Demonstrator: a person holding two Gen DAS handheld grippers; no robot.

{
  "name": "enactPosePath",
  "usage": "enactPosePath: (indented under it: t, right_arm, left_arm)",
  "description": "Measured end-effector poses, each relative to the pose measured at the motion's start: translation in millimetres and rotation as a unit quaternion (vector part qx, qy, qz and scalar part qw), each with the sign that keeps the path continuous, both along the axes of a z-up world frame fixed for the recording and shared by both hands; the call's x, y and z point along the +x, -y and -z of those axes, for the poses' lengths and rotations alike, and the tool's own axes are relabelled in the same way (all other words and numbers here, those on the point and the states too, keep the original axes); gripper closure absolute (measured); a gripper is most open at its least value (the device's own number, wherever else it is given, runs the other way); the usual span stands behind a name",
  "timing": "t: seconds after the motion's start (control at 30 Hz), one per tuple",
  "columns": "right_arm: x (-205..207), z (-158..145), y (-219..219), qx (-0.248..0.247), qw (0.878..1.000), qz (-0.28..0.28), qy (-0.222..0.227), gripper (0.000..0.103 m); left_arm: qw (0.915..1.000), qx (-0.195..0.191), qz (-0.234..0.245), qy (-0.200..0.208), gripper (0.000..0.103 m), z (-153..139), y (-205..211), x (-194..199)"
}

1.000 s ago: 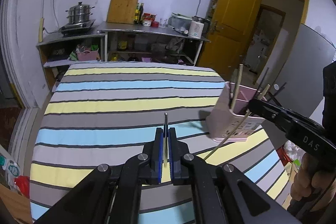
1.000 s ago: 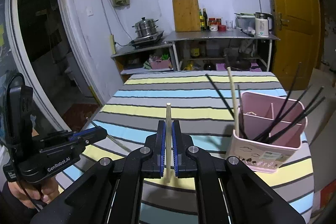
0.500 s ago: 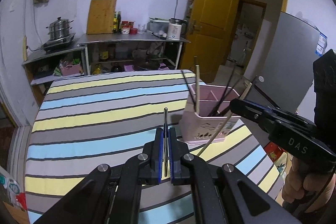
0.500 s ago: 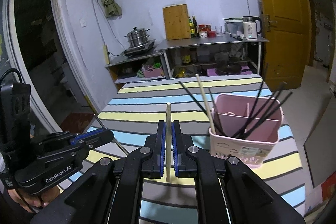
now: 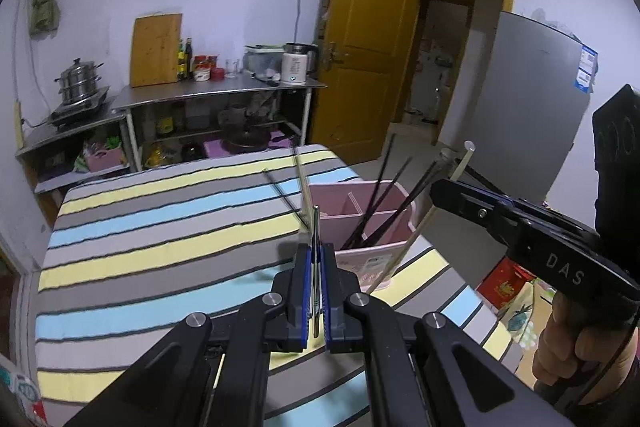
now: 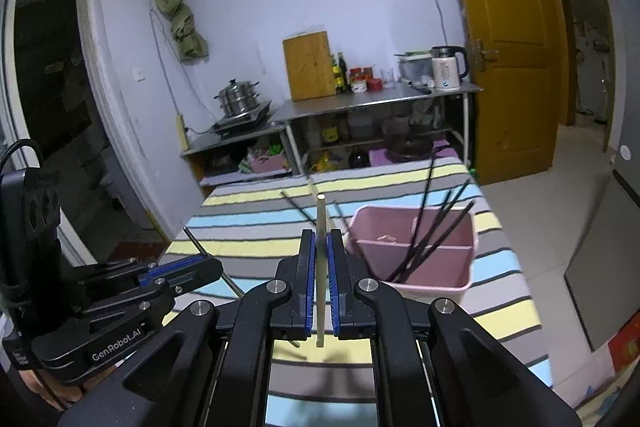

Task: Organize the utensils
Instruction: 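Lift the metal chopstick over the pink holder while the right tool carries its wooden chopstick there, then lower and open the left tool in the holder while the right tool releases its wooden chopstick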

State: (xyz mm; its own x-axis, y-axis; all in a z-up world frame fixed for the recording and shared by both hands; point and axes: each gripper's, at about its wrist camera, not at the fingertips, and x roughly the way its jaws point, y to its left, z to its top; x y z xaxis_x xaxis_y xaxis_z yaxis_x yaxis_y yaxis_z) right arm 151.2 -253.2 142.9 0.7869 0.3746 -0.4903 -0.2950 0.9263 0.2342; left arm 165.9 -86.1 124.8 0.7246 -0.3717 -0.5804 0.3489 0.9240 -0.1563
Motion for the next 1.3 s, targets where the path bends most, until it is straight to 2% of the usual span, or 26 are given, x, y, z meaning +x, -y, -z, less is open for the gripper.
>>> enactPosePath:
  t: [0.37,0.57,0.87,1.3]
  right_arm:
    - [15.2,-28.1,30.4,0.01,0.999,0.041,0.034,0.097]
    - [30.5,-29.8,31.7,0.009,0.998,0.053,0.041,0.097]
    - [49.5,-11.7,31.0,0.0,0.997,0.067,0.03,0.097]
    - [76.6,43.0,19.2,-0.026,0.997,0.059,-0.035,0.097]
  left_arm:
    - [0.9987,-0.042,0.023,0.016,0.099,-29.5,18.6,41.5]
    - [0.9984,-0.049,0.024,0.017,0.099,-30.9,25.5,67.1]
    - [0.9992,-0.036,0.02,-0.001,0.099,-1.9,37.2,100.0]
    - [0.9976,-0.008,0.025,-0.063,0.099,63.8,44.4,114.6]
